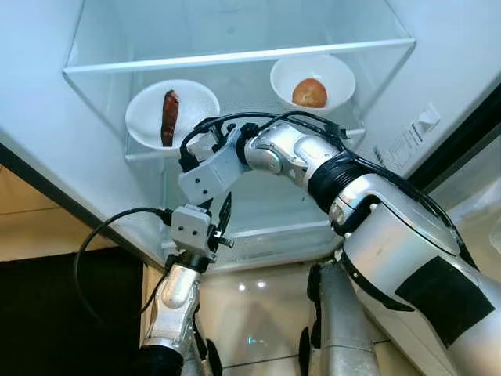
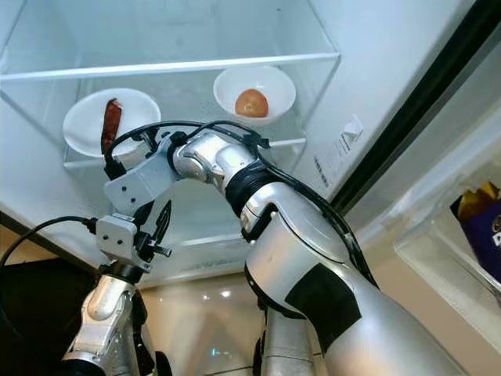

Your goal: Restocking fridge

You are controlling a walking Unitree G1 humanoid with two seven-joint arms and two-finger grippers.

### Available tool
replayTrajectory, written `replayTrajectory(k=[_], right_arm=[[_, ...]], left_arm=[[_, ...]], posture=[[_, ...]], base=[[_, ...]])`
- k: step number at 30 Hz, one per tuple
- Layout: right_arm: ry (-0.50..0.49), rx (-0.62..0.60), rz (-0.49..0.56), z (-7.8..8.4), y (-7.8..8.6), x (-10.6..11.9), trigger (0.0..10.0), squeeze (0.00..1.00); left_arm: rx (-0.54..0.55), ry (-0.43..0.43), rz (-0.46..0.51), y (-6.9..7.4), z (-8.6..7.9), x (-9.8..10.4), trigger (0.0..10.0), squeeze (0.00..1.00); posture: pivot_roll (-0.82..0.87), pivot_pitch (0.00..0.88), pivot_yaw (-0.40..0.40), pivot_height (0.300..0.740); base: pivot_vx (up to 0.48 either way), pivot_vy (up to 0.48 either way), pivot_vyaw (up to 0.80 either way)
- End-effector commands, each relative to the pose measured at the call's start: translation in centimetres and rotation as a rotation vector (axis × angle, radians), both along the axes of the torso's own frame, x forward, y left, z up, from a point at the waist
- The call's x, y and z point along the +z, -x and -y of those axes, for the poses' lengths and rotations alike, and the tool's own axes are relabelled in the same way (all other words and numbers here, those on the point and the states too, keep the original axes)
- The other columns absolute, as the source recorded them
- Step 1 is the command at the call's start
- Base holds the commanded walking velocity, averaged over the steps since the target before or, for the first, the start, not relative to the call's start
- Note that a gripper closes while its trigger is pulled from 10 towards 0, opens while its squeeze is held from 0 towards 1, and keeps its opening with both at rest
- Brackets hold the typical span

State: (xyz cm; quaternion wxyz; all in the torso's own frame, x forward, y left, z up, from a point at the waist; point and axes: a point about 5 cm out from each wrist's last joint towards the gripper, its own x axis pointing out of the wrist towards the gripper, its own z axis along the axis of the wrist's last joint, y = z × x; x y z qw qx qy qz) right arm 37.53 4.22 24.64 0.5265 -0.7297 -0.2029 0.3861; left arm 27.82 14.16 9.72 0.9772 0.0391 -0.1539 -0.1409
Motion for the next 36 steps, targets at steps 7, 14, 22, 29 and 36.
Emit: replayTrajectory(k=[7, 14, 22, 29, 36], right_arm=[[-0.027, -0.017, 0.009, 0.5, -0.3, 0.4, 3.1, 0.00], [-0.022, -0.020, 0.021, 0.8, -0.5, 1.3, 5.5, 0.00], [0.029, -0.061, 0.028, 1.8, -1.0, 1.2, 10.0, 0.00], [0.074, -0.129, 0.021, 3.5, -1.8, 1.3, 10.0, 0.00], [0.110, -0.144, 0.007, 4.0, -1.9, 1.6, 10.0, 0.00]], left_arm=[[0.008, -0.012, -0.020, 0.4, -0.4, -0.2, 10.0, 0.00], [0.006, -0.008, -0.025, 0.5, -0.2, -0.3, 10.0, 0.00], [0.005, -0.007, -0.023, 0.4, -0.1, -0.3, 10.0, 0.00], [-0.003, -0.005, -0.024, 0.3, 0.2, -0.2, 10.0, 0.00], [-0.005, -0.004, -0.024, 0.2, 0.2, -0.2, 10.0, 0.00]], posture=[[0.02, 0.327, -0.059, 0.485], [0.01, 0.308, -0.061, 0.485], [0.00, 0.300, -0.062, 0.485], [-0.01, 0.300, -0.055, 0.485], [-0.01, 0.301, -0.057, 0.485]], base=[[0.000, 0.000, 0.00], [0.000, 0.000, 0.00], [0.000, 0.000, 0.00], [0.000, 0.000, 0.00], [0.000, 0.000, 0.00]])
